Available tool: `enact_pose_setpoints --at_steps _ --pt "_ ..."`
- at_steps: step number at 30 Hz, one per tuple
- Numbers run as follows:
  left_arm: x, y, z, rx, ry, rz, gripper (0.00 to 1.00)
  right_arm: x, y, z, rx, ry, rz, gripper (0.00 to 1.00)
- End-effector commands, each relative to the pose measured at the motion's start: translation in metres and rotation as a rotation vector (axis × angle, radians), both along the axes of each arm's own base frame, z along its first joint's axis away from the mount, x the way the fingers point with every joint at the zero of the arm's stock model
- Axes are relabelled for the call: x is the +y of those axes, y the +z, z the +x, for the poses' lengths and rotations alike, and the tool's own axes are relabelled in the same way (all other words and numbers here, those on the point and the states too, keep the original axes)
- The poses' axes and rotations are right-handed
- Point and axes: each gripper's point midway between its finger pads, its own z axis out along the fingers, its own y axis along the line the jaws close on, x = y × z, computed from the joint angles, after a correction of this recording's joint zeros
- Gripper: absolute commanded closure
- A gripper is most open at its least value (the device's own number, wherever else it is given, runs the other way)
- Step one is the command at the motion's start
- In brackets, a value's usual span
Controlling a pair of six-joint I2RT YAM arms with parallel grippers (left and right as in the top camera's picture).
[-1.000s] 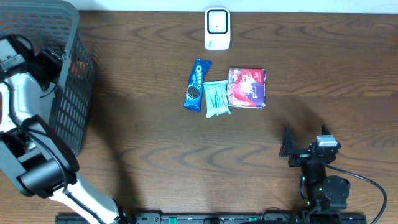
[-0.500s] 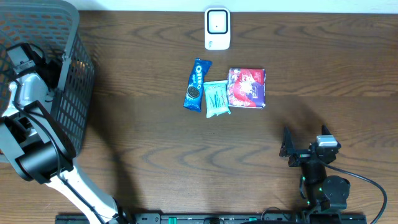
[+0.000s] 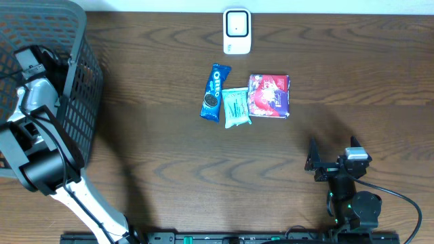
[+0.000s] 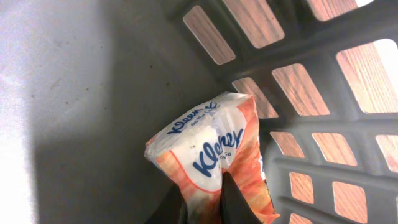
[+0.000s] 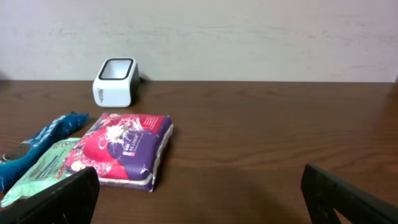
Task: Scan the item barcode
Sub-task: 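Reach the left gripper into the basket and grasp the orange Kleenex pack, then place the orange Kleenex pack left of the Oreo pack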
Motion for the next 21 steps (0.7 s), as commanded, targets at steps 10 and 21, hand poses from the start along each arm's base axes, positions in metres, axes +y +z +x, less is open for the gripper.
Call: enact_pose_setpoints --at_steps 10,21 --pt "0.043 0.185 -0.052 -0.242 0.123 0.165 0.93 0.002 -0.001 0.0 0.002 0.008 -0.005 0.01" --pt "-0.065 0.404 -0.13 -0.717 0.025 0.277 0.93 0.002 -0.001 0.0 0.002 0.008 -0.005 0.01"
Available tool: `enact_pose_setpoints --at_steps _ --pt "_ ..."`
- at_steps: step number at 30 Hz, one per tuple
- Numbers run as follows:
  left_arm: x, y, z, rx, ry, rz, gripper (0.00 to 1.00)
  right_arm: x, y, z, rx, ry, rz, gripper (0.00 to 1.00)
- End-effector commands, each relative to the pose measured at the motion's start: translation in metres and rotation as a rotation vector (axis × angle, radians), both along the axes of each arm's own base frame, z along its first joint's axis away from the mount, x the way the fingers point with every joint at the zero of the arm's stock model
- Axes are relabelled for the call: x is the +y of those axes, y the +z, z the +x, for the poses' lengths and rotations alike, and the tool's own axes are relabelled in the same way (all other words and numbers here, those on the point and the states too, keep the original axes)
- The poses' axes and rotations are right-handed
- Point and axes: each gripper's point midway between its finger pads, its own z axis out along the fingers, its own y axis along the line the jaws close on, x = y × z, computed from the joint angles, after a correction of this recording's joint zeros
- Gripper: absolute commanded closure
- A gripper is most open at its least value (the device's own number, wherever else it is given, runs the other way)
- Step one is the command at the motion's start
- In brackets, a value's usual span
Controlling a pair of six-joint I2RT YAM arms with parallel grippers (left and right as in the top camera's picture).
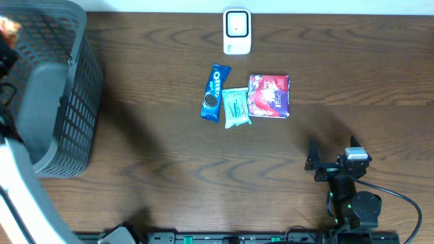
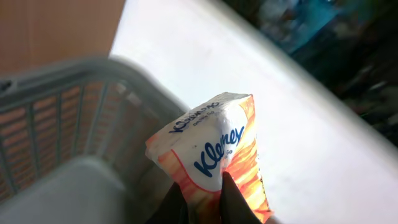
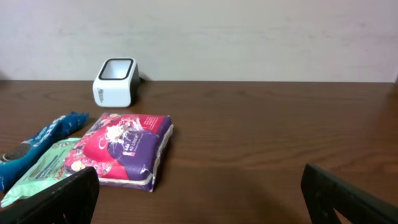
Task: Scan the item barcode
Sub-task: 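Place the orange Kleenex pack left of the Oreo pack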
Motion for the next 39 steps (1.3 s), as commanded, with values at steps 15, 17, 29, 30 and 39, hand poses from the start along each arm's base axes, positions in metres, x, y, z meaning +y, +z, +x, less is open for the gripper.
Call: enact_pose_setpoints --at_steps 15,17,29,30,39 --pt "-0.31 -0.132 0.053 0.398 -0.827 0.211 0.93 0.002 -0.001 0.0 0.002 0.008 -0.005 0.01" --pt "-0.319 -0.17 0.06 0.494 -0.855 0.2 0.93 0.002 -0.001 0.0 0.002 0.008 -0.005 0.01" --pt "-0.31 -0.341 0.078 0.865 -1.023 0.47 0.93 0.002 -0.001 0.0 0.002 0.008 -0.005 0.01" --pt "-0.306 -0.346 0.079 0.884 -1.01 0.491 0.93 0.002 -0.001 0.0 0.002 0.008 -0.005 0.01" --pt "-0.316 -0.374 0.075 0.92 -1.052 0.43 0.92 0.002 -0.001 0.0 0.003 0.008 -0.005 0.01"
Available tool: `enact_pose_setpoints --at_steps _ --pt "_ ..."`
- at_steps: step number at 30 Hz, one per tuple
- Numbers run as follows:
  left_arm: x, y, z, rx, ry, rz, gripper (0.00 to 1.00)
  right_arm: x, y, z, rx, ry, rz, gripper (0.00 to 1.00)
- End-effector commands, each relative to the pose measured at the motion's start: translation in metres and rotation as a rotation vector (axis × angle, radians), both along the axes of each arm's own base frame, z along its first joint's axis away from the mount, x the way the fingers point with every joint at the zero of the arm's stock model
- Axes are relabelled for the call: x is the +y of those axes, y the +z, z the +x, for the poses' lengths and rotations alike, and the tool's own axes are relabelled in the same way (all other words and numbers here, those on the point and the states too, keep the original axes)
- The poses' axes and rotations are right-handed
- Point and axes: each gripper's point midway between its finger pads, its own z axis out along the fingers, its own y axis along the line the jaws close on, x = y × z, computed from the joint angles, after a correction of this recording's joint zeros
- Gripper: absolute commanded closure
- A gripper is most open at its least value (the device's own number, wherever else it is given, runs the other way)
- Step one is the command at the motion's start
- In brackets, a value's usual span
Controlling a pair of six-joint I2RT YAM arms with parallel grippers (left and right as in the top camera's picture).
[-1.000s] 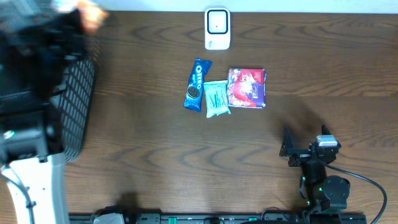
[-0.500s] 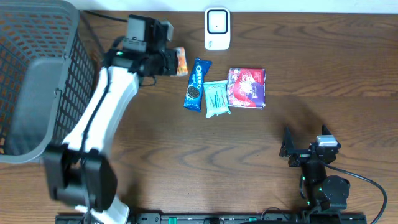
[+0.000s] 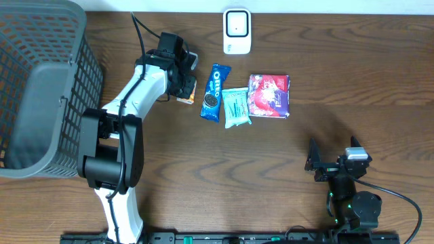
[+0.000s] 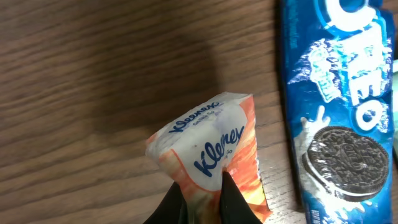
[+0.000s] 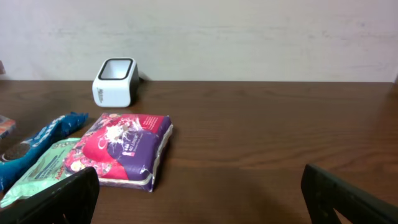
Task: Scan the item barcode
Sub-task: 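Place the orange Kleenex pack left of the Oreo pack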
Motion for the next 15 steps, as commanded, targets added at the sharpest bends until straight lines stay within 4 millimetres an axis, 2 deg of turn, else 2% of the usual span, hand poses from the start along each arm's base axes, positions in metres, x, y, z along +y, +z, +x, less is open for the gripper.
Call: enact_pose_setpoints --at_steps 1,5,7,8,9,10,11,13,15 --pt "-0.014 0.002 -0.003 0.017 -0.008 -0.067 0.87 0.002 -0.001 0.0 0.002 0.01 -0.004 0.01" --pt "-0.017 0.001 -0.01 0.07 0.08 -0.11 0.83 0.002 -0.001 0.0 0.002 0.01 -0.005 0.01" --pt "-0.026 0.002 -0.018 0.108 0.059 -0.165 0.78 0.002 -0.001 0.0 0.002 0.01 -0.005 0.01" --pt "-0.029 0.003 -0.021 0.122 0.053 -0.184 0.72 0.002 -0.001 0.0 0.002 0.01 -0.005 0.01" --pt "-0.031 0.003 -0.023 0.134 0.05 -0.193 0.59 0.002 -0.001 0.0 0.002 0.01 -0.005 0.01" --pt "-0.031 0.002 -0.025 0.142 0.05 -0.193 0.33 0.002 -0.001 0.0 0.002 0.01 -0.005 0.01" --pt "-0.03 0.003 -0.026 0.143 0.051 -0.193 0.16 0.002 -0.001 0.0 0.002 0.01 -0.005 0.01" --pt "-0.03 0.011 -0.023 0.127 0.052 -0.197 0.01 0.002 -0.001 0.0 0.002 0.01 -0.005 0.01" --pt "-0.028 0.029 -0.017 0.097 0.083 -0.215 0.0 0.002 -0.001 0.0 0.002 0.01 -0.005 0.01"
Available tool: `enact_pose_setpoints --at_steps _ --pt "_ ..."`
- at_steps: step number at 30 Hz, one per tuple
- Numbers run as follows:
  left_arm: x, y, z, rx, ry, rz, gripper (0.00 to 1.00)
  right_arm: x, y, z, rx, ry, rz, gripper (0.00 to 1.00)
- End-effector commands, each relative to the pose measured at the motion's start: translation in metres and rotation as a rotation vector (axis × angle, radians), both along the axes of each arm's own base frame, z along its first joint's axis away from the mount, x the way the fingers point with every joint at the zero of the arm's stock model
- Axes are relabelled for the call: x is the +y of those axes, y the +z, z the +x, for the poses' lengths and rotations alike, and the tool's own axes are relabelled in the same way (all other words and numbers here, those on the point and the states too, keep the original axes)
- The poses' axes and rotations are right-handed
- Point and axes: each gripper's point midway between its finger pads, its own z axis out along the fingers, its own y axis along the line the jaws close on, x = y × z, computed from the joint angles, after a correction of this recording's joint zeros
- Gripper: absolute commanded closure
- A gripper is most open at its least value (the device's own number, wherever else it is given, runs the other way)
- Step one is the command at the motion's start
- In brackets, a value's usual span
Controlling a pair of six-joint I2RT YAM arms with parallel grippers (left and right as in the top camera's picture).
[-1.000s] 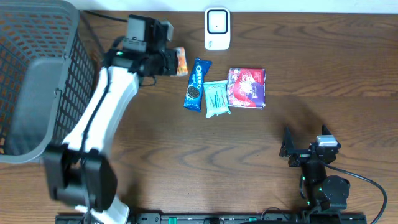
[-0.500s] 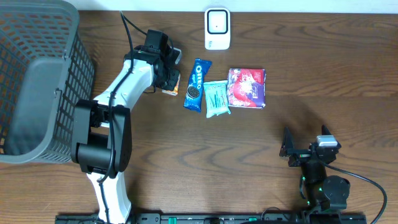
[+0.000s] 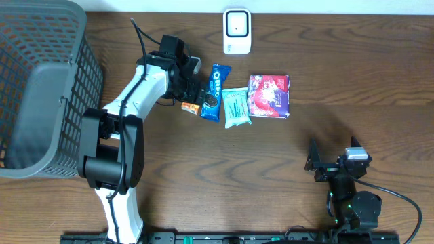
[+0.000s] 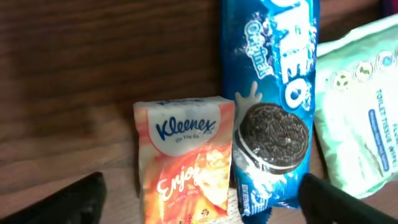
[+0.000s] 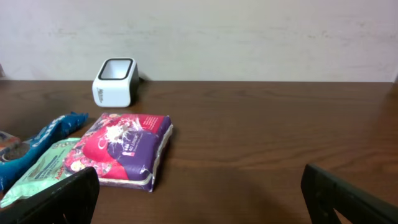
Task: Scan the item barcode
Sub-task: 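Place the orange Kleenex pack left of the Oreo pack, then move the right gripper toward the red-purple pack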
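An orange and white Kleenex pack (image 4: pixel 185 155) lies flat on the wooden table, touching the left side of a blue Oreo pack (image 4: pixel 273 106). My left gripper (image 4: pixel 202 205) hovers open over the Kleenex, its dark fingers (image 4: pixel 74 199) spread wide on either side. From overhead the Kleenex pack (image 3: pixel 190 107) shows just below the left gripper (image 3: pixel 191 86). The white scanner (image 3: pixel 237 31) stands at the table's back edge. My right gripper (image 5: pixel 199 199) rests open near the front right, holding nothing.
A pale green tissue pack (image 3: pixel 236 107) and a red and purple pack (image 3: pixel 269 95) lie to the right of the Oreo pack (image 3: pixel 214 93). A grey mesh basket (image 3: pixel 41 88) stands at the left. The right gripper (image 3: pixel 319 165) sits low at the front.
My left gripper was shut on the Kleenex pack just left of the Oreo pack. It is now open, and the pack lies flat on the table against the Oreo pack.
My left gripper held the Kleenex pack inside the grey basket. Then it held it up above the basket's rim. Later it held it over the table beside the Oreo pack. Now the pack lies released there. The right arm has stayed still.
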Motion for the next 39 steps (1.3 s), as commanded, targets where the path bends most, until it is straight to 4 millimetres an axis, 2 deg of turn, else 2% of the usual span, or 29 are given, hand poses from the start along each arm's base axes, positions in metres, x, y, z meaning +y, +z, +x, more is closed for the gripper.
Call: enact_pose_setpoints --at_steps 1,3,4,5,7,9,13,16,21,28,30,31,33,34,36,37,39 --pt "-0.002 0.042 0.013 -0.063 0.06 -0.058 0.0 0.002 -0.001 0.0 0.003 0.01 -0.004 0.01" --pt "0.002 0.076 0.022 -0.122 0.122 -0.091 0.02 0.002 -0.001 0.0 0.003 0.01 -0.005 0.01" --pt "0.007 0.109 0.026 -0.18 0.172 -0.123 0.02 0.002 -0.001 0.0 0.003 0.01 -0.004 0.01" --pt "0.011 0.129 0.026 -0.216 0.201 -0.143 0.02 0.002 -0.001 0.0 0.003 0.01 -0.004 0.01" --pt "0.021 0.175 0.02 -0.303 0.246 -0.183 0.02 0.002 -0.001 0.0 0.003 0.01 -0.005 0.01" --pt "0.031 0.222 0.001 -0.391 0.257 -0.204 0.02 0.002 -0.001 0.0 0.003 0.01 -0.005 0.01" --pt "0.04 0.255 -0.027 -0.435 0.265 -0.211 0.02 0.002 -0.001 0.0 0.003 0.01 -0.004 0.01" --pt "0.046 0.256 -0.048 -0.402 0.273 -0.176 0.02 0.002 -0.001 0.0 0.003 0.01 -0.004 0.01" --pt "0.054 0.228 -0.08 -0.237 0.291 -0.109 0.02 0.002 -0.001 0.0 0.003 0.01 -0.005 0.01" --pt "0.055 0.227 -0.083 -0.225 0.291 -0.106 0.02 0.004 0.003 0.0 -0.014 0.017 0.004 0.01" --pt "0.055 0.227 -0.083 -0.225 0.291 -0.106 0.02 0.016 0.012 -0.001 -0.041 0.084 0.091 0.01" --pt "0.055 0.227 -0.083 -0.225 0.291 -0.106 0.02 0.034 0.021 -0.005 -0.057 0.189 0.206 0.01" --pt "0.055 0.227 -0.083 -0.225 0.291 -0.106 0.02 0.057 0.023 -0.012 -0.021 0.323 0.328 0.01" --pt "0.055 0.227 -0.083 -0.225 0.291 -0.106 0.02 0.062 0.024 -0.014 -0.012 0.354 0.361 0.01" --pt "0.055 0.227 -0.083 -0.225 0.291 -0.106 0.02 0.063 0.051 -0.017 -0.102 0.384 0.432 0.01" --pt "0.055 0.227 -0.083 -0.225 0.291 -0.106 0.02 0.063 0.071 -0.021 -0.185 0.401 0.429 0.01" --pt "0.055 0.227 -0.083 -0.225 0.291 -0.106 0.02 0.058 0.092 -0.024 -0.263 0.388 0.419 0.01"
